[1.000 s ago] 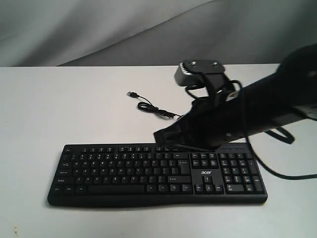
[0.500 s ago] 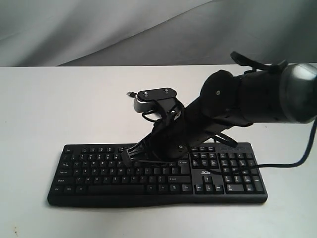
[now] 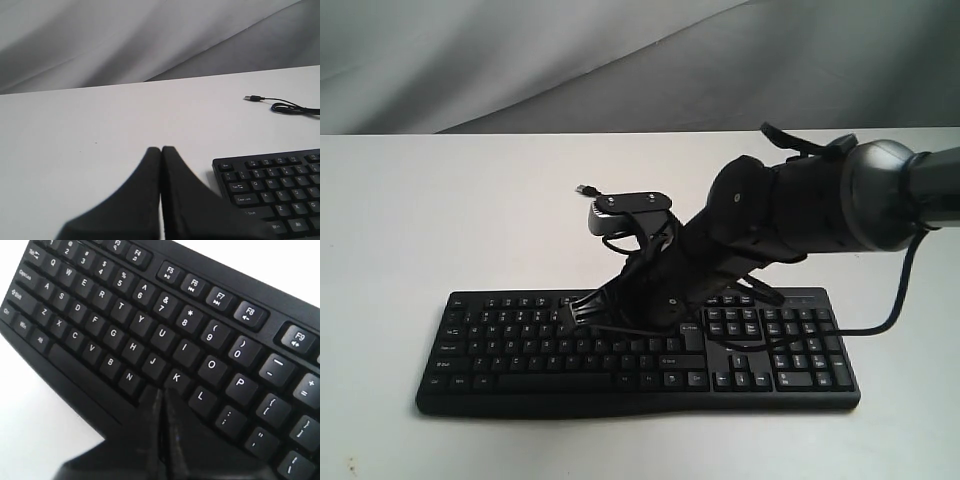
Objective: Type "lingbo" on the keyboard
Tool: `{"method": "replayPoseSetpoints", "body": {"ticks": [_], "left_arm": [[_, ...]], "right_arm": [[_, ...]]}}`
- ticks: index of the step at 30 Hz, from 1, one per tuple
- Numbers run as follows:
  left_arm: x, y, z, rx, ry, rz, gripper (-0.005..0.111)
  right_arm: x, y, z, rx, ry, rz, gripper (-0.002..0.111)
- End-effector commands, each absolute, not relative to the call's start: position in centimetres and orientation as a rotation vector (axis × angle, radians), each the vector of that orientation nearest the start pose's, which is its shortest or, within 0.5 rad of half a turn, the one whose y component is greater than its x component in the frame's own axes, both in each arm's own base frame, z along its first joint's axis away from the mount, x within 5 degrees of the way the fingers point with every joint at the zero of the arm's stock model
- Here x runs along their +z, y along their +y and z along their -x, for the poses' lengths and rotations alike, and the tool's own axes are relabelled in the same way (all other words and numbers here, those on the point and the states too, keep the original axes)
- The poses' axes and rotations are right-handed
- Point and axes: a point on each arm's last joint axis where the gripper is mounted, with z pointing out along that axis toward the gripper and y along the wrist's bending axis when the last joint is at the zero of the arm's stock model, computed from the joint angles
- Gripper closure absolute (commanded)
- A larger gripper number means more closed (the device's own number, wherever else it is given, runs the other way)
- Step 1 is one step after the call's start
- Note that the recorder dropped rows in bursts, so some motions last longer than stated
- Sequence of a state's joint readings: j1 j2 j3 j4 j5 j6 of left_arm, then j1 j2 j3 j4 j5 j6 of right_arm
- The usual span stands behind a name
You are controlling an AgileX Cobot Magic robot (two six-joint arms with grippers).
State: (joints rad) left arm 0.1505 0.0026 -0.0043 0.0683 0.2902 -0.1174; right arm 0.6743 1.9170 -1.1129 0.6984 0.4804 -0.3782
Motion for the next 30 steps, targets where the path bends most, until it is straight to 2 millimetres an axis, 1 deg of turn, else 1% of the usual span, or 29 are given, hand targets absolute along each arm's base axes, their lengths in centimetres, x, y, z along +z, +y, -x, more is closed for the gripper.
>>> {"method": "replayPoseSetpoints", "body": {"ticks": [1,17,22,30], "left_arm": [[18.7,1.0,-5.4,0.079,1.758,0.203,0.106],[18.7,1.0,-5.4,0.079,1.758,0.203,0.106],[18.7,1.0,-5.4,0.079,1.758,0.203,0.106],[18.7,1.0,-5.4,0.079,1.758,0.203,0.106]], "right_arm": [[14.8,25.8,-27.8,0.681,2.681,0.65,0.108],[14.9,25.8,-28.3,0.651,2.631,0.643,0.108],[13.8,25.9,-28.3,0.642,2.665,0.642,0.108],[13.7,25.9,-28.4,0.641,2.663,0.63,0.108]]}}
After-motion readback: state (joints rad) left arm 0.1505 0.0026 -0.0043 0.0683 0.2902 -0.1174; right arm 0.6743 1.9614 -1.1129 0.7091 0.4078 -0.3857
